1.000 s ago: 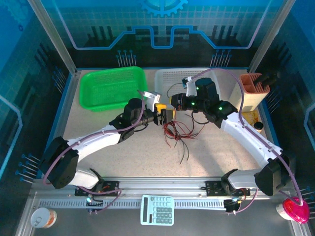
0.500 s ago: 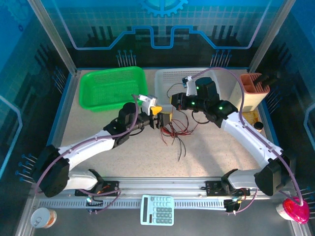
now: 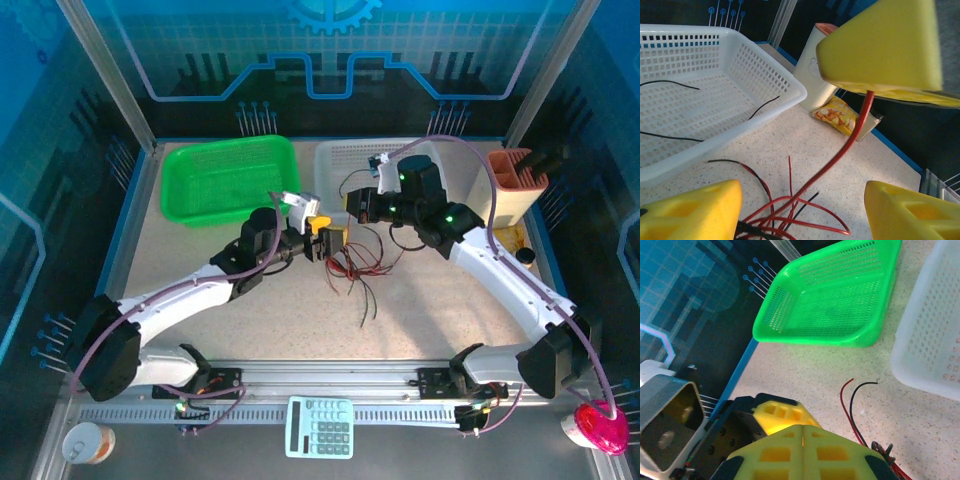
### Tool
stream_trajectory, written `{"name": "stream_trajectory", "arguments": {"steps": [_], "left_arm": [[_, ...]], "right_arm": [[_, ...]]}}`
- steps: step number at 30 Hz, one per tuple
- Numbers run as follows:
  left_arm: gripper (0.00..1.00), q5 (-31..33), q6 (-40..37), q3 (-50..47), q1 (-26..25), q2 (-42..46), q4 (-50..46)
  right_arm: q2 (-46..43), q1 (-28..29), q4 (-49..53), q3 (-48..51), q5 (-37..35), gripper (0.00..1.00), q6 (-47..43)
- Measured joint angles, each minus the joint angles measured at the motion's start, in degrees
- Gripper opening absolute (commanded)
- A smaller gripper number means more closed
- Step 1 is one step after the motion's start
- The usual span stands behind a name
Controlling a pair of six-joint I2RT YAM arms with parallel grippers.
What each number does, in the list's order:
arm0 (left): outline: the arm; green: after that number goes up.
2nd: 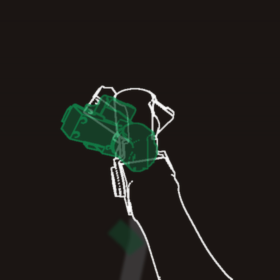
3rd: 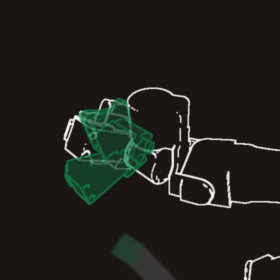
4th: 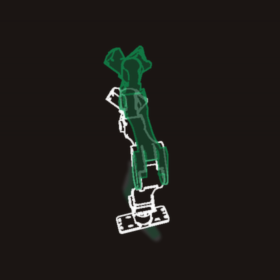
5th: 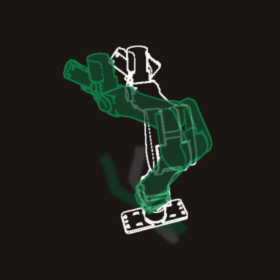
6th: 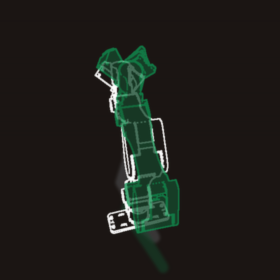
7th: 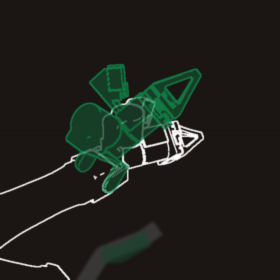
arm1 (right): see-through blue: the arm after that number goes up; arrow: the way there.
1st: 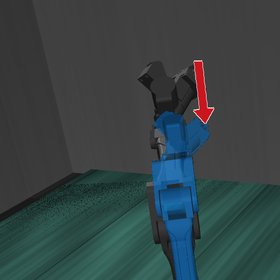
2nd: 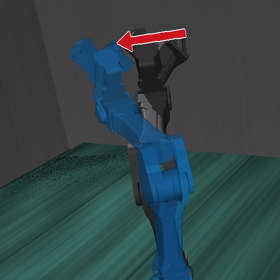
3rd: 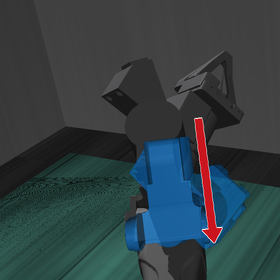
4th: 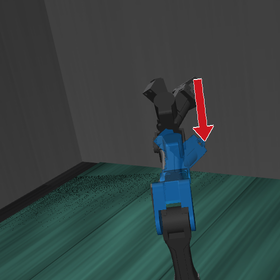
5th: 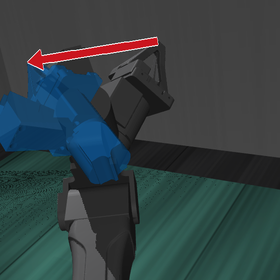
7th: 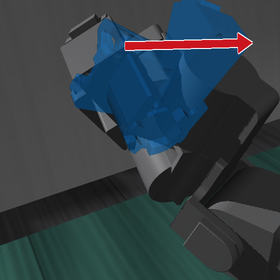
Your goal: Untangle the cables
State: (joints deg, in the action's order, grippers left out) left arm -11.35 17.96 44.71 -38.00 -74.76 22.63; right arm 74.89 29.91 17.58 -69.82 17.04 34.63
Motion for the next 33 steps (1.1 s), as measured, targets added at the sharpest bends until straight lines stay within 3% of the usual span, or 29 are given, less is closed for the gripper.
{"name": "stream_trajectory", "arguments": {"steps": [22, 33], "left_arm": [[0.42, -1.9, 0.1, 2.8, -0.1, -4.1, 3.4], [0.17, -3.1, 1.3, 3.7, -0.3, -4.5, 3.8]], "right_arm": [[0.0, 1.1, 0.0, -0.3, 1.0, 0.0, 0.0], [0.0, 1.6, 0.0, -0.4, 0.9, 0.0, 0.0]]}}
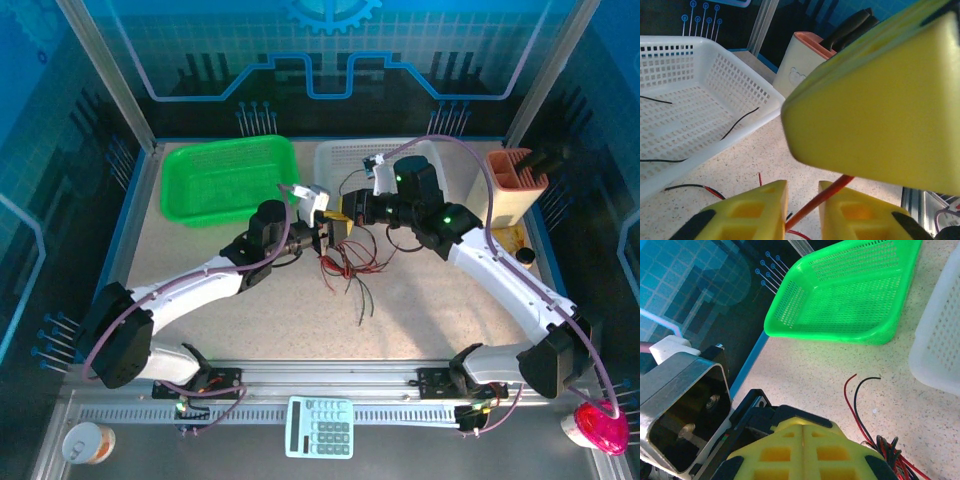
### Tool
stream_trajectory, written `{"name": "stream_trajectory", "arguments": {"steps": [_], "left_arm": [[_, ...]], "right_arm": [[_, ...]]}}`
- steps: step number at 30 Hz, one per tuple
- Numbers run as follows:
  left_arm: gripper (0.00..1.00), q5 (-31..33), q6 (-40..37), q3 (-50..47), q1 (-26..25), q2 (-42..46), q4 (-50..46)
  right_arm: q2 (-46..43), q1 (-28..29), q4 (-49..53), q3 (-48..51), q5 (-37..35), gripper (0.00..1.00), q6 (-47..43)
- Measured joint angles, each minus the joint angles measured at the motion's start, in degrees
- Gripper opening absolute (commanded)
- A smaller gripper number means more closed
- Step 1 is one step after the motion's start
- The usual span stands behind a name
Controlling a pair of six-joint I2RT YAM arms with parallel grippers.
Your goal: Untangle the cables
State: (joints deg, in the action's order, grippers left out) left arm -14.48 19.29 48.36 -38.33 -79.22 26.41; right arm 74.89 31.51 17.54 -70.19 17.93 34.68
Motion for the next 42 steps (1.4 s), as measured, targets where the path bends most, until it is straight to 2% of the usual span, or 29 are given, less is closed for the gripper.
{"name": "stream_trajectory", "arguments": {"steps": [3, 5, 6, 7, 10, 13, 17, 22, 26, 31, 42], "left_arm": [[0.03, -0.6, 0.2, 0.0, -0.2, -0.2, 0.5], [0.0, -0.8, 0.2, 0.1, -0.3, -0.3, 0.9], [0.0, -0.8, 0.2, 0.1, -0.3, -0.4, 0.9], [0.0, -0.9, 0.2, 0.1, -0.3, -0.4, 1.0], [0.0, -0.7, 0.2, 0.1, -0.3, -0.5, 1.0], [0.0, -0.3, 0.3, 0.1, -0.3, -0.6, 0.9], [0.0, 0.4, 1.2, 0.2, -0.3, -0.6, 0.8], [0.0, 1.1, 2.1, 1.4, -0.3, -0.6, -1.1], [0.0, 1.1, 3.1, 4.1, -0.3, -0.6, -3.2], [0.0, 1.1, 3.3, 7.0, -0.3, -0.6, -4.8], [0.0, 0.7, 4.9, 9.0, -0.3, -0.6, -6.8]], "right_arm": [[0.0, 0.0, 0.0, 0.0, -0.6, 0.0, 0.0], [0.0, 0.0, 0.0, -0.1, -1.0, 0.04, 0.0], [0.0, 0.0, 0.0, -0.1, -1.0, 0.09, 0.0], [0.0, 0.0, 0.0, -0.2, -1.0, 0.23, 0.2], [-0.6, -0.2, 0.1, -0.2, -1.0, 0.54, 0.2], [-3.4, -1.0, 0.2, 0.1, -1.6, 0.67, 0.2], [-11.9, -4.6, 0.0, 4.5, -3.1, 0.76, 0.5], [-22.9, -7.7, 0.1, 15.2, -5.1, 0.83, -0.4], [-25.3, -7.7, -0.5, 23.8, -5.1, 0.85, -2.0], [-24.2, -7.6, -3.8, 31.7, -4.2, 0.85, -3.3], [-11.9, -4.5, -14.7, 30.1, -4.0, 0.85, -4.6]]}}
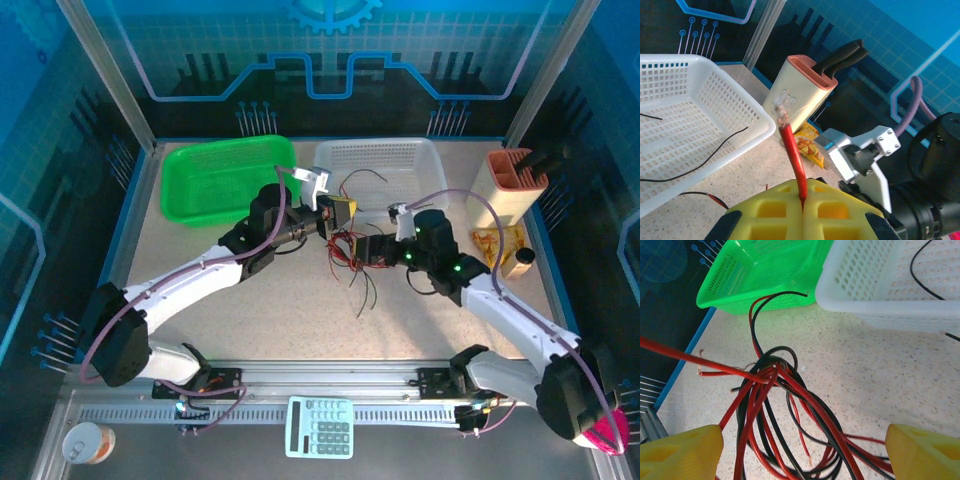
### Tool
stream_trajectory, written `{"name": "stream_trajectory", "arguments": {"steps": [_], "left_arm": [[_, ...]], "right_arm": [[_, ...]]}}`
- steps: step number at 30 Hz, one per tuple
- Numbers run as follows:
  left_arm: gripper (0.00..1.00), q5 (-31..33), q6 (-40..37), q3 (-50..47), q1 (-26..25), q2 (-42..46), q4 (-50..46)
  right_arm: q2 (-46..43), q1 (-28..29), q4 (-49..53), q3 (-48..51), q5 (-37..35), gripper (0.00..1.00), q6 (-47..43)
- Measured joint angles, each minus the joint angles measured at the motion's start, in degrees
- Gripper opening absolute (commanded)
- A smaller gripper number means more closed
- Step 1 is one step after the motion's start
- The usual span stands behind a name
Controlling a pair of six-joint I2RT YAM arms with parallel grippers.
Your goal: Untangle the cables
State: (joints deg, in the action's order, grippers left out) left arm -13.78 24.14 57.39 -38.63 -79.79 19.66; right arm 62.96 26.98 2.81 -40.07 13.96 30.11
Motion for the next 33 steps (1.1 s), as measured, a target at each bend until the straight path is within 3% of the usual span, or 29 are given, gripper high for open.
{"name": "stream_trajectory", "arguments": {"steps": [16, 27, 33], "left_arm": [[0.0, -0.8, 2.1, 1.4, -0.6, -0.9, -0.3], [0.0, -1.1, 6.0, 4.3, -0.9, -1.1, -0.9], [0.0, 0.0, 6.2, 10.0, -1.0, -1.0, -4.9]], "right_arm": [[9.4, 4.0, -9.9, -4.7, -1.7, 0.78, 1.8], [14.6, 4.1, -12.2, -4.2, -5.9, 0.63, 2.4], [15.1, 3.8, -14.3, 0.3, -7.6, 0.45, 2.8]]}}
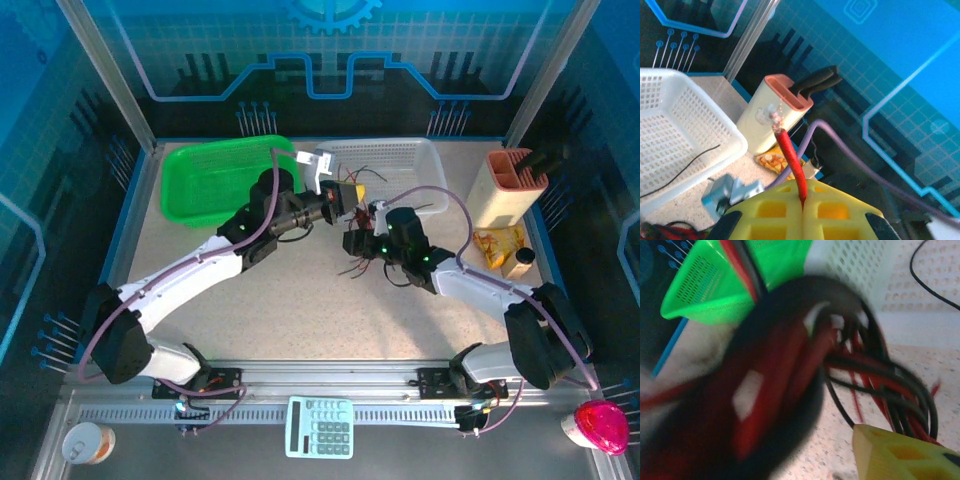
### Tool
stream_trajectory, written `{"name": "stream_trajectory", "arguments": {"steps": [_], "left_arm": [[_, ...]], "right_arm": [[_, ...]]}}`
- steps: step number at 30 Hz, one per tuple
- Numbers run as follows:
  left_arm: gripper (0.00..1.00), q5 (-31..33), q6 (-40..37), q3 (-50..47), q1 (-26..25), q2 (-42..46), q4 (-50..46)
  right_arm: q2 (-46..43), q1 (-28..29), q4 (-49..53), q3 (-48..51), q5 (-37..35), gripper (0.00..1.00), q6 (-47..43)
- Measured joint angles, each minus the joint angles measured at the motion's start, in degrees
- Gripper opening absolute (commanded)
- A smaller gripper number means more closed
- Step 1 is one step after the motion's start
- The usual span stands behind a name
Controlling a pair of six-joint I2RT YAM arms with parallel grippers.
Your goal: Untangle the cables
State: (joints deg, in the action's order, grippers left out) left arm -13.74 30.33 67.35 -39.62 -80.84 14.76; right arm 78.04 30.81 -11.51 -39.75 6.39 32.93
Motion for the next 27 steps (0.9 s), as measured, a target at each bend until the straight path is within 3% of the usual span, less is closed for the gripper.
{"name": "stream_trajectory", "arguments": {"steps": [6, 18, 27], "left_arm": [[0.0, 2.1, -0.3, 4.3, 0.0, 1.5, -5.1], [0.0, 5.6, -2.9, 12.3, 1.2, 5.2, -12.0], [0.0, 8.6, -3.9, 18.0, 8.7, 7.0, -16.7]], "right_arm": [[0.0, -0.2, -1.3, 4.3, -0.4, 0.25, 0.6], [-0.5, -0.2, -2.1, 11.1, -0.4, 0.25, 1.6], [-3.1, -0.2, -1.6, 13.6, -0.5, 0.27, 1.6]]}}
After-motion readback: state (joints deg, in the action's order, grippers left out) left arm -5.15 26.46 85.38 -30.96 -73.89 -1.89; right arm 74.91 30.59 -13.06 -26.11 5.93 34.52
